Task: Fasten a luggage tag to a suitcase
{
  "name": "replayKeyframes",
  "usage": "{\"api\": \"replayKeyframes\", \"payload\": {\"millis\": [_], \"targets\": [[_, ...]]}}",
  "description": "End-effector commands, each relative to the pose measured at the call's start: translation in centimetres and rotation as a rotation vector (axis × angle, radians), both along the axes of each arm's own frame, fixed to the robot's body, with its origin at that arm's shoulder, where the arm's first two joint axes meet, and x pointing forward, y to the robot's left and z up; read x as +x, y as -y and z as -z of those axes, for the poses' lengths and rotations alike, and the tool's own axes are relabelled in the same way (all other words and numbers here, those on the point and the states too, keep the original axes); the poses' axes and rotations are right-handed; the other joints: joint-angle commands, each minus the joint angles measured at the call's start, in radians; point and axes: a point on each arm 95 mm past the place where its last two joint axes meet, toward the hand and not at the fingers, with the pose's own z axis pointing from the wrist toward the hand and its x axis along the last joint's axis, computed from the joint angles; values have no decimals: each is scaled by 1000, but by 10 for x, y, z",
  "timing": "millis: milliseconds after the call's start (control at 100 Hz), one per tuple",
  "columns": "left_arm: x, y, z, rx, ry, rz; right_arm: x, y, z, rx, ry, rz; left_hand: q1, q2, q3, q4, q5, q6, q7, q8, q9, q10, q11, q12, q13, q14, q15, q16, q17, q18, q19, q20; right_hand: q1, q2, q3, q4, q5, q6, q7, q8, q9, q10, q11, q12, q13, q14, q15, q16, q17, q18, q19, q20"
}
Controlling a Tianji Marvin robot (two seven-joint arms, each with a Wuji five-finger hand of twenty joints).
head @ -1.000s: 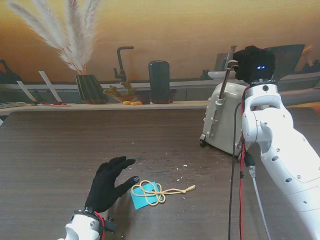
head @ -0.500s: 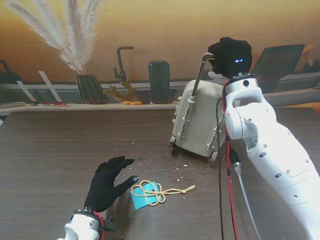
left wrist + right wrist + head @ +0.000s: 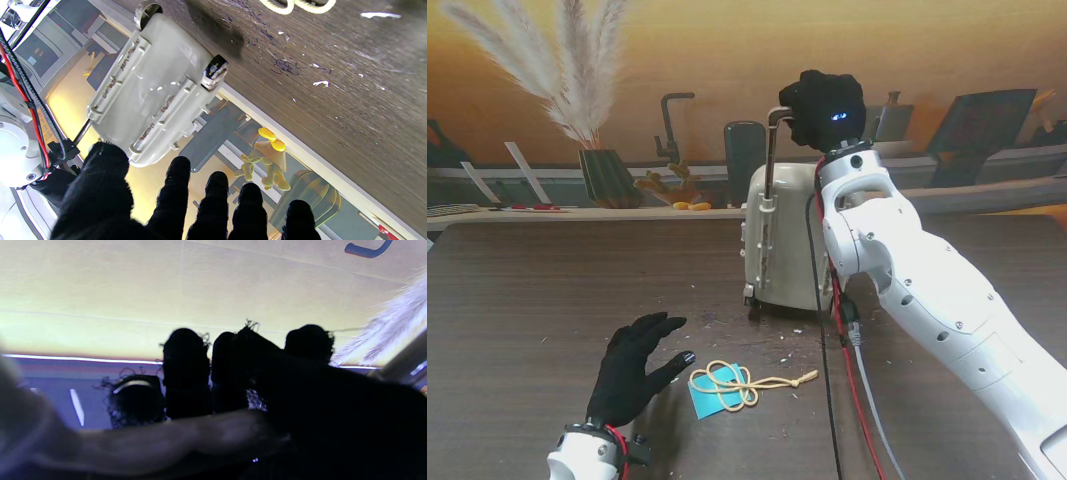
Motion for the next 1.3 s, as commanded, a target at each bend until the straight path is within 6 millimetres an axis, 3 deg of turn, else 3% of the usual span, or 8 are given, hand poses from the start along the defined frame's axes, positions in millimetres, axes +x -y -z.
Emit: {"api": "replayKeyframes", "payload": {"millis": [0,730,1050,1160,1190,1290], "targets": [[-2,1,-3,-3,0,7,2,-7,-10,15,14,-8,-3,37,-23,-1,16,1,6,-6,5,-20,1,-21,3,-25,-3,-31,-4,-80,-16,8,88,28,82,-22,21,-34,-7,25,28,-64,65,26,14,-7,8,-1,8,-18,32,-6],[-2,1,-1,-1,-2,5,21,-48,20,22,-6,-100,-3,37,-23,-1,18,2,6,-5,5,-19,0,-21,3,-23,-3,-30,-4,-81,-16,7,85,34,73,-25,22,-43,-13,23,29,-74,60,18,12,-14,-12,-8,-1,-16,14,-13],[-3,2,0,1,-5,3,11,-49,31,15,-10,-113,-1,36,-23,-1,18,3,6,-5,6,-19,1,-21,4,-22,-3,-30,-4,-80,-16,7,77,35,58,-22,5,-38,-46,-3,21,-70,39,-2,3,-12,-65,-38,-30,2,-35,-29],[-3,2,0,2,-3,5,2,-46,30,-3,-12,-106,-1,36,-23,-1,18,2,6,-5,6,-20,1,-21,4,-23,-2,-30,-4,-80,-16,7,23,12,43,-16,-63,-26,-121,-63,-23,-65,-2,-19,-34,-4,-143,-85,-84,12,-106,-49],[-3,2,0,1,-2,7,0,-44,30,-5,-18,-105,-2,36,-24,-1,18,1,6,-5,6,-20,1,-21,3,-23,-3,-30,-4,-80,-16,7,-10,-9,54,-16,-114,-31,-123,-160,-40,-61,-25,-23,-50,1,-184,-94,-111,18,-141,-56],[-3,3,0,3,-2,12,-7,-41,29,-12,-38,-106,-1,37,-23,-1,18,2,6,-5,5,-20,0,-21,4,-24,-3,-30,-3,-80,-16,7,-103,-63,73,-10,-239,-27,-131,-303,-92,-50,-88,-49,-105,6,-319,-101,-195,33,-243,-79]]}}
